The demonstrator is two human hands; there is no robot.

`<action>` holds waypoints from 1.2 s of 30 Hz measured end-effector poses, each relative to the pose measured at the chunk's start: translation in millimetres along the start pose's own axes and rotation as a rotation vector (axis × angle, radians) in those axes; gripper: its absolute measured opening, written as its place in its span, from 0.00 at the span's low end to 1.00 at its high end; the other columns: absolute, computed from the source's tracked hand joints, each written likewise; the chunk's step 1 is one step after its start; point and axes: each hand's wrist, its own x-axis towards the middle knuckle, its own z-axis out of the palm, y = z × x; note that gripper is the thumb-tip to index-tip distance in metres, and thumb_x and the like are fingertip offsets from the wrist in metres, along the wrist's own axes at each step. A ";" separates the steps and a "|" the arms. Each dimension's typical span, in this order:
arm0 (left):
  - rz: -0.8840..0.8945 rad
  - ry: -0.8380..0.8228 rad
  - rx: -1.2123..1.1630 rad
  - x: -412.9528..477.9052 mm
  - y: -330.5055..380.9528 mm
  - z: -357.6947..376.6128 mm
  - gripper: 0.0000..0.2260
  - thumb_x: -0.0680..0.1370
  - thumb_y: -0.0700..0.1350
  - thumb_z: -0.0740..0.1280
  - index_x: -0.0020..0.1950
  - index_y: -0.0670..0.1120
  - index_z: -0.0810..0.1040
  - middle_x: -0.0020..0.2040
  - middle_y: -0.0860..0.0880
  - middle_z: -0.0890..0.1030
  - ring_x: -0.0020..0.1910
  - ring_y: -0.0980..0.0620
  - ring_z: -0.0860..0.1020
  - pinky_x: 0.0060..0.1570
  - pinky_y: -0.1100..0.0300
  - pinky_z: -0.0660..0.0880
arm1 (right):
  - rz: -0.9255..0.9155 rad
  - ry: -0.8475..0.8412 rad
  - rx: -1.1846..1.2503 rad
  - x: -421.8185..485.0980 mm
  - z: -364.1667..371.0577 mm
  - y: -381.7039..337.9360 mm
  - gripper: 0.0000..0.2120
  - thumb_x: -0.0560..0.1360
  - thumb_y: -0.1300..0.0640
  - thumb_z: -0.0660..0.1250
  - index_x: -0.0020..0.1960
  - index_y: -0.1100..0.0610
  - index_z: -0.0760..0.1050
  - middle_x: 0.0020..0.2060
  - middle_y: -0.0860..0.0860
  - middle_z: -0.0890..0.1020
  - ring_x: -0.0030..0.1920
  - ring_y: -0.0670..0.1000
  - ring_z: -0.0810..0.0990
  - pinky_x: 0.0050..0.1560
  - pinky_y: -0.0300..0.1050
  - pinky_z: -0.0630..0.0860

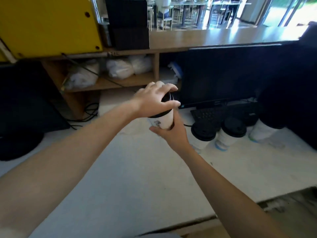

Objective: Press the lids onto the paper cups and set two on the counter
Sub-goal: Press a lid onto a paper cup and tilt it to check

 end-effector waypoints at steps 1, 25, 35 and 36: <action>0.020 0.023 -0.060 -2.0 1.9 -10.1 0.27 0.73 0.64 0.58 0.70 0.58 0.63 0.68 0.51 0.68 0.69 0.50 0.63 0.65 0.50 0.63 | -0.016 0.013 -0.041 3.0 -3.4 -8.4 0.30 0.62 0.56 0.79 0.56 0.39 0.68 0.53 0.43 0.76 0.53 0.40 0.76 0.48 0.33 0.73; 0.218 0.427 -0.843 -46.2 6.4 -51.1 0.25 0.69 0.46 0.70 0.61 0.58 0.63 0.58 0.52 0.68 0.53 0.57 0.74 0.45 0.64 0.79 | 0.292 0.027 -0.060 41.2 -94.2 -134.6 0.27 0.74 0.31 0.50 0.59 0.50 0.72 0.53 0.49 0.80 0.54 0.52 0.79 0.58 0.58 0.77; 0.400 0.347 -0.618 -40.1 -4.2 -43.3 0.39 0.68 0.46 0.73 0.73 0.55 0.55 0.73 0.53 0.60 0.69 0.64 0.65 0.59 0.69 0.71 | 0.366 -0.265 0.408 27.9 -107.2 -137.5 0.14 0.79 0.46 0.57 0.58 0.52 0.73 0.37 0.54 0.78 0.29 0.50 0.79 0.28 0.40 0.78; 0.374 0.306 -0.681 -39.6 -6.2 -44.3 0.40 0.69 0.46 0.73 0.73 0.58 0.52 0.74 0.54 0.57 0.68 0.68 0.64 0.57 0.71 0.71 | 0.318 -0.243 0.439 26.9 -107.9 -135.0 0.12 0.79 0.51 0.59 0.59 0.54 0.72 0.39 0.54 0.78 0.31 0.51 0.81 0.32 0.43 0.80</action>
